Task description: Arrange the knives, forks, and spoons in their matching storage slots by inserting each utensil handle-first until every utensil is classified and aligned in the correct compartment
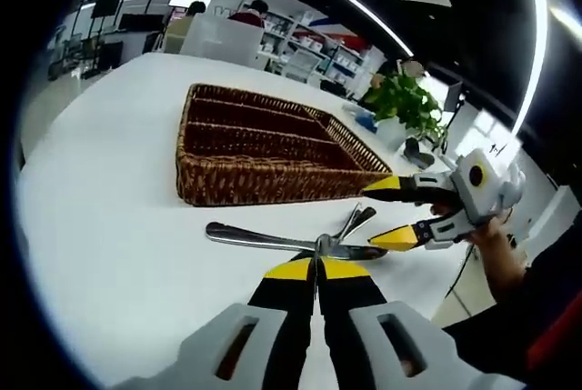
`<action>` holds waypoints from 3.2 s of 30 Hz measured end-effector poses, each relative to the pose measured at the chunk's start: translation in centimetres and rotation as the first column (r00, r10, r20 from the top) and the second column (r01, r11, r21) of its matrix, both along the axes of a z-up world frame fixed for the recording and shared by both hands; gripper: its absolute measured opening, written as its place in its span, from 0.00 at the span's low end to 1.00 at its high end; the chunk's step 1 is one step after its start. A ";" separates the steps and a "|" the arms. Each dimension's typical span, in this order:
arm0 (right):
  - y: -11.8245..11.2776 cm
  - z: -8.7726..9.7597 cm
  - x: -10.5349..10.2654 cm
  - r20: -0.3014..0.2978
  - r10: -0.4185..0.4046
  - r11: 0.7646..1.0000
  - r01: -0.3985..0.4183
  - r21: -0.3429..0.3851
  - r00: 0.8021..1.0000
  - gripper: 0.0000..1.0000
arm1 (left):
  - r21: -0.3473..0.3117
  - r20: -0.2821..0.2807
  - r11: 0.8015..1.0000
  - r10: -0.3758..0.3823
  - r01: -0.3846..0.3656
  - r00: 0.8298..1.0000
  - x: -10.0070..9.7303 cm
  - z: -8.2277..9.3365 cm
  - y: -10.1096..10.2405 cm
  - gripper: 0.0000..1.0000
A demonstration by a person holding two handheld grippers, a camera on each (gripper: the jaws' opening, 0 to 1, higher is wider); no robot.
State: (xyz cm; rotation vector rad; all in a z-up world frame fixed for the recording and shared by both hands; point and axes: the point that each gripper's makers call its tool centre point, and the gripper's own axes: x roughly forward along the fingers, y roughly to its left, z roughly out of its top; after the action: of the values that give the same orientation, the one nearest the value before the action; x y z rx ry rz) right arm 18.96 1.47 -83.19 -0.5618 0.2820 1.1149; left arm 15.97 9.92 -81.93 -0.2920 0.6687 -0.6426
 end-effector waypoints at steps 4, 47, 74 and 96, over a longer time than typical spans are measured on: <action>0.8 -0.8 0.0 0.039 0.061 0.998 -0.060 -0.037 0.997 0.30 | -0.003 -0.001 1.000 0.002 -0.002 1.000 0.2 0.2 0.1 0.01; 2.2 -0.9 0.5 0.344 0.283 0.950 -0.213 -0.228 0.896 0.01 | 0.079 0.229 0.997 -0.022 0.004 0.973 2.6 2.9 0.0 0.23; 0.6 2.9 2.0 0.356 0.167 0.984 -0.130 -0.125 0.919 0.01 | 0.269 0.436 0.954 -0.240 0.129 0.867 2.6 4.4 -1.5 0.86; 0.3 9.1 4.0 0.339 0.064 0.997 -0.073 0.013 0.939 0.01 | 0.260 0.414 0.955 -0.241 0.140 0.878 3.1 3.6 -1.2 0.99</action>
State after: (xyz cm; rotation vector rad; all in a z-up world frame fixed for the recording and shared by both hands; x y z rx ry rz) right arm 23.00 1.74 -74.11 -0.7339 -0.0513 1.0664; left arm 19.04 8.70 -78.36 0.1357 0.3243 -0.7851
